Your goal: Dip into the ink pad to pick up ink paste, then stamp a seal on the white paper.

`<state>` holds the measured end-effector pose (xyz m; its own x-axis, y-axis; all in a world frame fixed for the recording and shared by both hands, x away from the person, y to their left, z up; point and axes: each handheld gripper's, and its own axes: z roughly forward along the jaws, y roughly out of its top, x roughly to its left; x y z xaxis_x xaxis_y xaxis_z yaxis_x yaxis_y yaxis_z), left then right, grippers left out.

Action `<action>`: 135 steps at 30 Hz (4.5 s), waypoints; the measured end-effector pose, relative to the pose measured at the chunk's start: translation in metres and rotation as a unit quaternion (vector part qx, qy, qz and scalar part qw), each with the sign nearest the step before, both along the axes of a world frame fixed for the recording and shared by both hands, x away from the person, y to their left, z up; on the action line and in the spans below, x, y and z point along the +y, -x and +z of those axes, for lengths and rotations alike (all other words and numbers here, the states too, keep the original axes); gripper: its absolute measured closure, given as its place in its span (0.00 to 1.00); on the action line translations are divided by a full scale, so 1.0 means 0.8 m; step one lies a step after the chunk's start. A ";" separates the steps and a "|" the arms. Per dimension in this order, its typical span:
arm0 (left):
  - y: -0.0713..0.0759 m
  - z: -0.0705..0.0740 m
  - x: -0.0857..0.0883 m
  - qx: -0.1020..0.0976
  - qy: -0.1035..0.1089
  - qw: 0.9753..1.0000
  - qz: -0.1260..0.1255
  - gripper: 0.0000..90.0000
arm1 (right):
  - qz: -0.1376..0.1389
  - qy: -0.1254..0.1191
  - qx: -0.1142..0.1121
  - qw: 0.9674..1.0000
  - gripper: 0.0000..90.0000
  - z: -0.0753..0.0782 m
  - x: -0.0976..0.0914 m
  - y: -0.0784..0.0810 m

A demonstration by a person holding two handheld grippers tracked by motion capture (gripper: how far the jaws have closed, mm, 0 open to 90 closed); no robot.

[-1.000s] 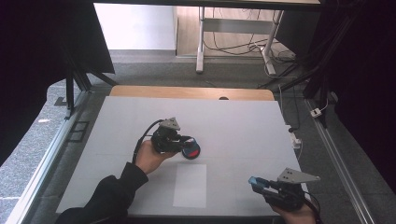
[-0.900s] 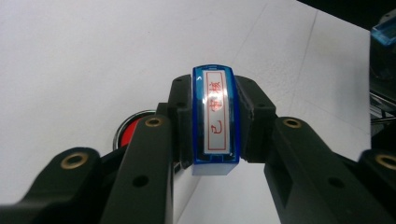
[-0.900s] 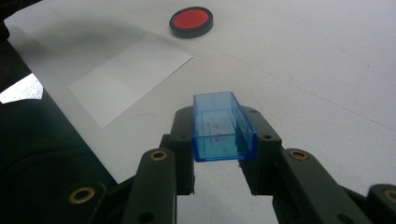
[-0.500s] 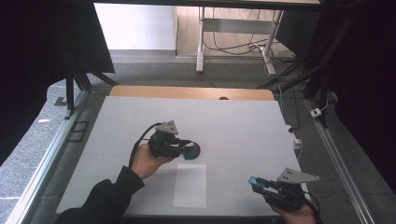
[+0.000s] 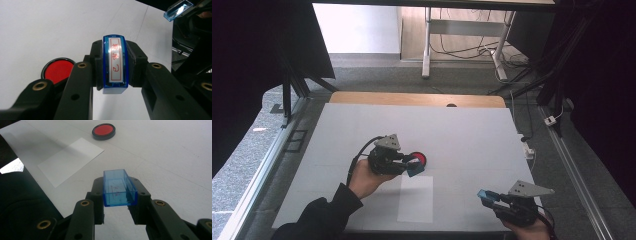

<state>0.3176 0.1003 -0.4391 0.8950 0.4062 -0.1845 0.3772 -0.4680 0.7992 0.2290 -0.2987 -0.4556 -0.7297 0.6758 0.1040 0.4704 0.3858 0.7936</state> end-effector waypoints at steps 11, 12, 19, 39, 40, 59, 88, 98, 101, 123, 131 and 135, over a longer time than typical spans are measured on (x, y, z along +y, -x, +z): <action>0.018 0.000 0.000 -0.001 -0.004 1.000 -0.010 0.78 | 0.000 0.002 0.001 1.000 0.76 0.000 0.000 0.000; 0.020 0.000 0.000 -0.001 -0.005 1.000 -0.009 0.78 | -0.002 0.004 0.000 1.000 0.76 0.000 0.000 0.000; 0.028 -0.006 -0.002 0.001 -0.010 1.000 -0.012 0.78 | 0.005 0.008 -0.001 1.000 0.76 0.000 0.002 0.001; 0.040 -0.041 -0.015 0.016 -0.033 0.999 -0.008 0.78 | 0.009 0.009 -0.005 1.000 0.76 0.000 0.004 0.001; 0.040 -0.044 -0.016 0.019 -0.035 0.999 -0.006 0.78 | 0.009 0.009 -0.005 1.000 0.76 0.000 0.004 0.001; 0.034 -0.076 -0.034 0.020 -0.083 0.996 0.000 0.78 | 0.008 0.009 -0.003 1.000 0.76 0.000 0.004 -0.001; 0.033 -0.086 -0.035 0.048 -0.082 0.995 0.017 0.78 | 0.007 0.011 -0.001 1.000 0.76 0.000 0.005 -0.001; 0.035 -0.086 -0.036 0.042 -0.087 0.995 0.017 0.78 | 0.005 0.013 -0.001 1.000 0.76 0.000 0.004 -0.001; 0.041 -0.085 -0.040 0.022 -0.101 0.995 0.016 0.78 | 0.006 0.014 -0.001 1.000 0.76 0.000 0.004 -0.001; 0.030 -0.090 -0.032 0.061 -0.066 0.996 0.020 0.78 | 0.007 0.011 0.000 1.000 0.76 -0.001 0.005 -0.001; 0.039 -0.083 -0.042 0.027 -0.107 0.994 0.017 0.78 | 0.007 0.011 0.000 1.000 0.76 -0.001 0.005 -0.001; 0.040 -0.080 -0.045 0.025 -0.120 0.992 0.014 0.78 | 0.007 0.013 -0.001 1.000 0.76 0.000 0.004 -0.001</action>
